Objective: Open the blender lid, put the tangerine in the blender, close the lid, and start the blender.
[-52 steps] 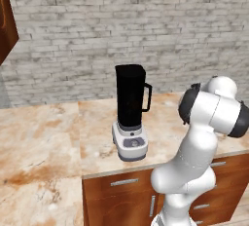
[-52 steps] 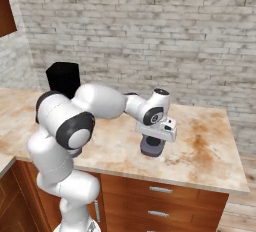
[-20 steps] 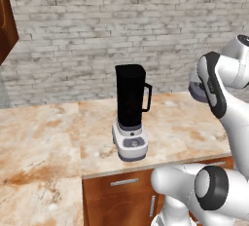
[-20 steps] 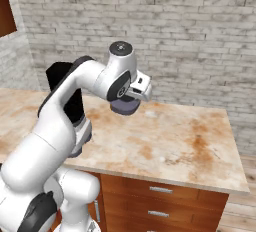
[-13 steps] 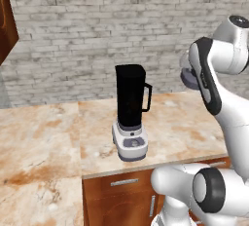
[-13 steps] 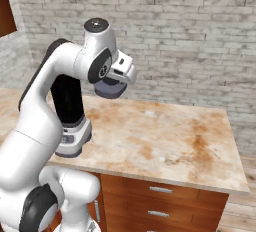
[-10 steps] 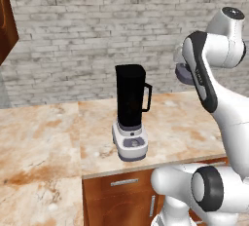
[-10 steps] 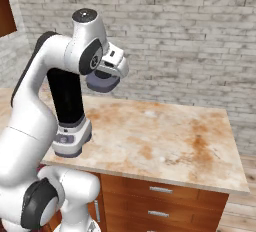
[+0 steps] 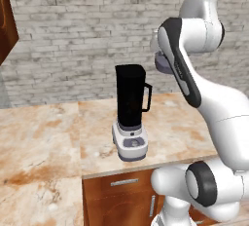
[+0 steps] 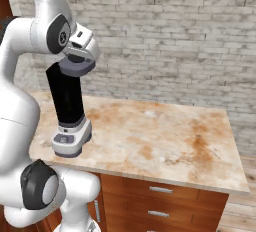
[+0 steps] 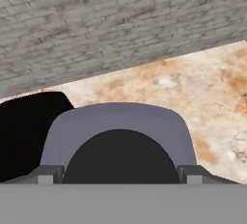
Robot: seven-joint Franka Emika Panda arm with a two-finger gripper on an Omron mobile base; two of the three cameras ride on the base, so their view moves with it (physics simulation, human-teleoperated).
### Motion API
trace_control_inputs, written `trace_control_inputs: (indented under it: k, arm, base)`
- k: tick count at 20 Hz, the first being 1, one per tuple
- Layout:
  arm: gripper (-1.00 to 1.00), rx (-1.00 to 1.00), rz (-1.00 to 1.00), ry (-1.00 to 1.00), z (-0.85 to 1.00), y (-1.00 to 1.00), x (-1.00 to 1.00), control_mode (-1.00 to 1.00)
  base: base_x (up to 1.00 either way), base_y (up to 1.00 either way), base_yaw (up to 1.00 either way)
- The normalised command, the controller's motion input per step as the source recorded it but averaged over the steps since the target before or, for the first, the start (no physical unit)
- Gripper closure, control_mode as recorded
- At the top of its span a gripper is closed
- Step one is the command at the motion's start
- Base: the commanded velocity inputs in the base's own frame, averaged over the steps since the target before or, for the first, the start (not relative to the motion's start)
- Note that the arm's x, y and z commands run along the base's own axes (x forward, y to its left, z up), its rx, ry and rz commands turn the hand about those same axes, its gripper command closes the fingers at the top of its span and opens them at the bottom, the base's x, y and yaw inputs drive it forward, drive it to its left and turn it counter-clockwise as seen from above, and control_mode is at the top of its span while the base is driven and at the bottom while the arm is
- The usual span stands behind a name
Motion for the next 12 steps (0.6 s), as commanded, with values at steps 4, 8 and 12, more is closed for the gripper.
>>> trace_control_inputs:
  k: [4, 8, 12]
  arm:
    - [1.00, -0.01, 0.00, 0.00, 0.19, 0.73, 0.00, -1.00]
    - [1.00, -0.03, 0.00, 0.00, -0.01, 0.78, 0.03, -1.00]
    - [1.00, -0.03, 0.00, 0.00, -0.01, 0.71, 0.28, -1.00]
  base:
    - [0.00, 0.00, 0.00]
    - [0.00, 0.00, 0.00]
    - [0.00, 0.00, 0.00]
